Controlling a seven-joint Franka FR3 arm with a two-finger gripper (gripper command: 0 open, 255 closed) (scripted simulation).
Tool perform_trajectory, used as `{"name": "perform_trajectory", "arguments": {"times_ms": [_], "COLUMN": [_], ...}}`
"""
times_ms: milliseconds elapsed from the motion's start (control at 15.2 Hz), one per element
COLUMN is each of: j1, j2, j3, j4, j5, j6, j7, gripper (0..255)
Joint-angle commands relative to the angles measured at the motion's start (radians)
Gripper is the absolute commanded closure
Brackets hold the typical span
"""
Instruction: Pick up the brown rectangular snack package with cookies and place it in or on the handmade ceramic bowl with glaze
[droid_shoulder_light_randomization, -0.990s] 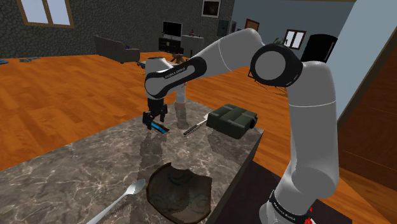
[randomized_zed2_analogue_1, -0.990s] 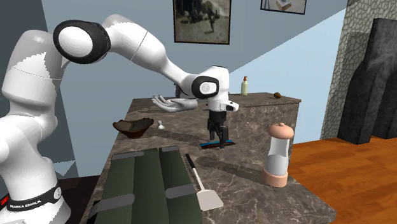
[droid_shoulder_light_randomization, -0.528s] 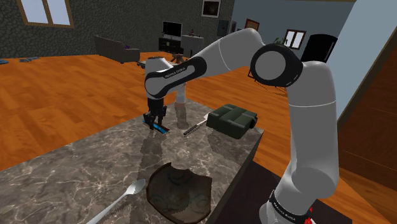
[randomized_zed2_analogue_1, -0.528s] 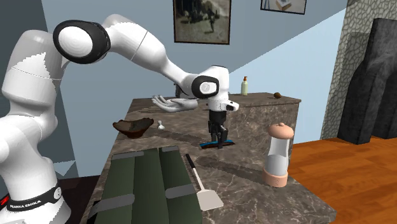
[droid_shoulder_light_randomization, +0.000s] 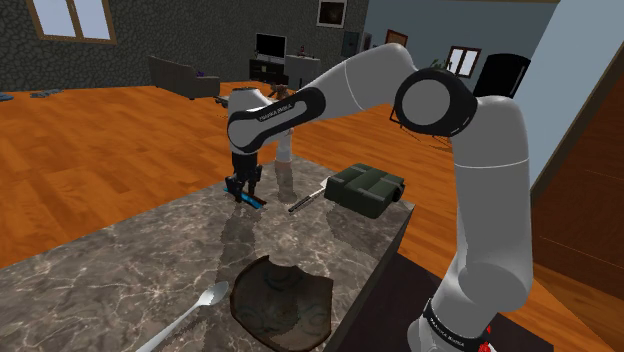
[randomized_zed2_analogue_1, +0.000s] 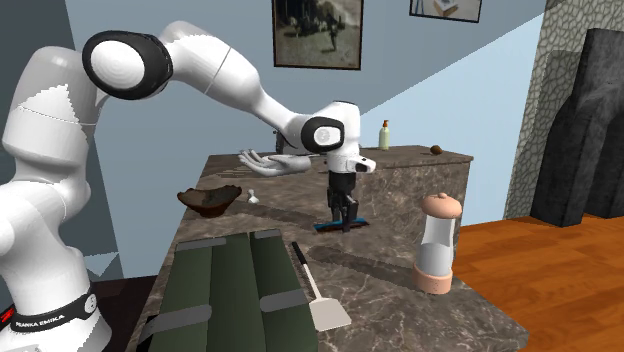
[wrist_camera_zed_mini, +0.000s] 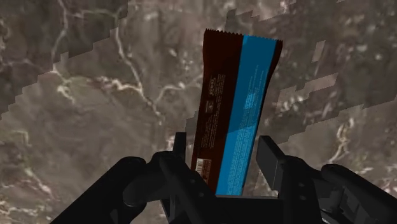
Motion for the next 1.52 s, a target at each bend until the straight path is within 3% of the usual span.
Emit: {"name": "perform_trajectory", "arguments": {"times_ms": [0, 1452], "j1": [-0.001, -0.002], "j2": [-0.012, -0.091], "j3": [0.001, 0.009], "j4": [0.009, 0.194], "j5": [0.002, 0.02], "j6": [-0.021, -0.283], "j7": [-0.001, -0.014], "gripper": [255, 255]}}
